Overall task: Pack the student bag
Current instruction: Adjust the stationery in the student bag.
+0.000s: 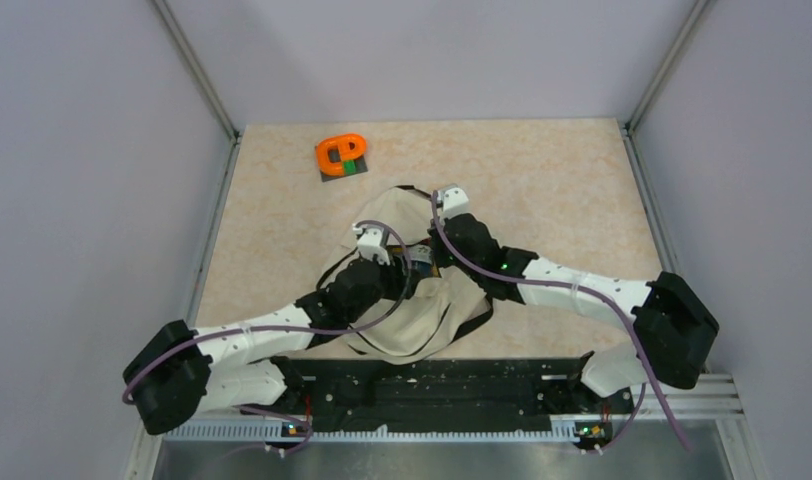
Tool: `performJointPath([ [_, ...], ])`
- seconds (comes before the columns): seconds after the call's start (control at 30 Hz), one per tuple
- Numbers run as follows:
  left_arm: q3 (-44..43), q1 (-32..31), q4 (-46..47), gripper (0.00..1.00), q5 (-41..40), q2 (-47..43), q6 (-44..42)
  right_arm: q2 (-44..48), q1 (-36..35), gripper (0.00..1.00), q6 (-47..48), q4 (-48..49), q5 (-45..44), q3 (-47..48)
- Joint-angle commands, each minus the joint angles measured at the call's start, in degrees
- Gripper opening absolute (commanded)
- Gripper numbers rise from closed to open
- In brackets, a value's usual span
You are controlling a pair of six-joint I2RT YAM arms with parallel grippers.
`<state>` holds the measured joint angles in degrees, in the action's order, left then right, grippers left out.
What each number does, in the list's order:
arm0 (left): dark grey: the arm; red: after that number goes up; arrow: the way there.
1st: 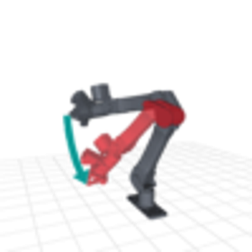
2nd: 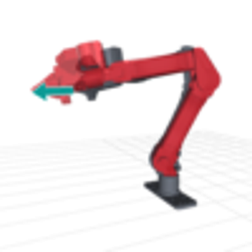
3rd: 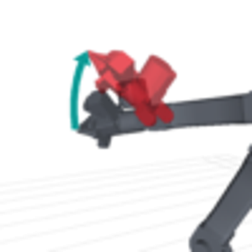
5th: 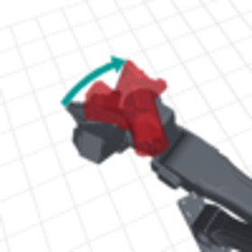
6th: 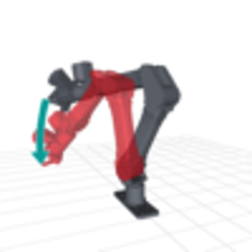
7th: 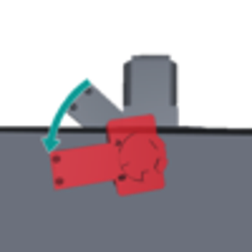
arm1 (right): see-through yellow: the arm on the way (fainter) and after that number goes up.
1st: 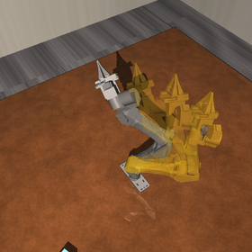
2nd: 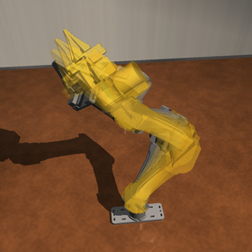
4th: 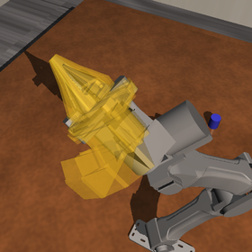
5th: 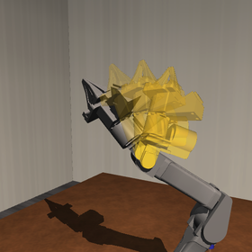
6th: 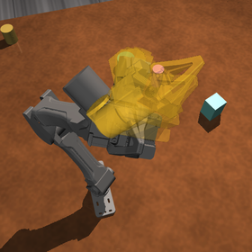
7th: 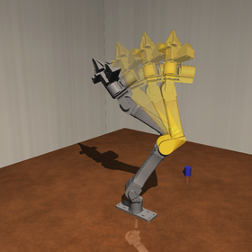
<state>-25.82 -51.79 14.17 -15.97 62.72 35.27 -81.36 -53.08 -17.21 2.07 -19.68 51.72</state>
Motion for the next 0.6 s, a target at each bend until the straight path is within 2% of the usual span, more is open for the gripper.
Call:
performJointPath([
  [0.0,-2.59,2.57,10.12,0.41,3.53,5.53,-2.55,4.92,0.11,0.00,-1.75,5.54,3.55,1.44],
  [0.2,-5.13,4.09,20.26,0.33,3.24,13.19,-7.10,5.01,0.12,0.00,-2.25,5.58,4.38,0.89],
  [0.37,-6.23,4.18,27.53,0.31,4.05,18.16,-8.82,5.13,0.09,0.00,-3.02,5.71,4.43,0.03],
  [0.47,-4.79,4.22,27.97,0.33,5.03,15.98,-10.45,5.30,0.15,0.00,-3.18,5.46,4.05,-0.30],
  [0.57,-3.45,4.22,23.34,0.41,6.97,9.98,-12.99,5.42,0.16,0.00,-3.13,5.20,3.98,-0.40],
])
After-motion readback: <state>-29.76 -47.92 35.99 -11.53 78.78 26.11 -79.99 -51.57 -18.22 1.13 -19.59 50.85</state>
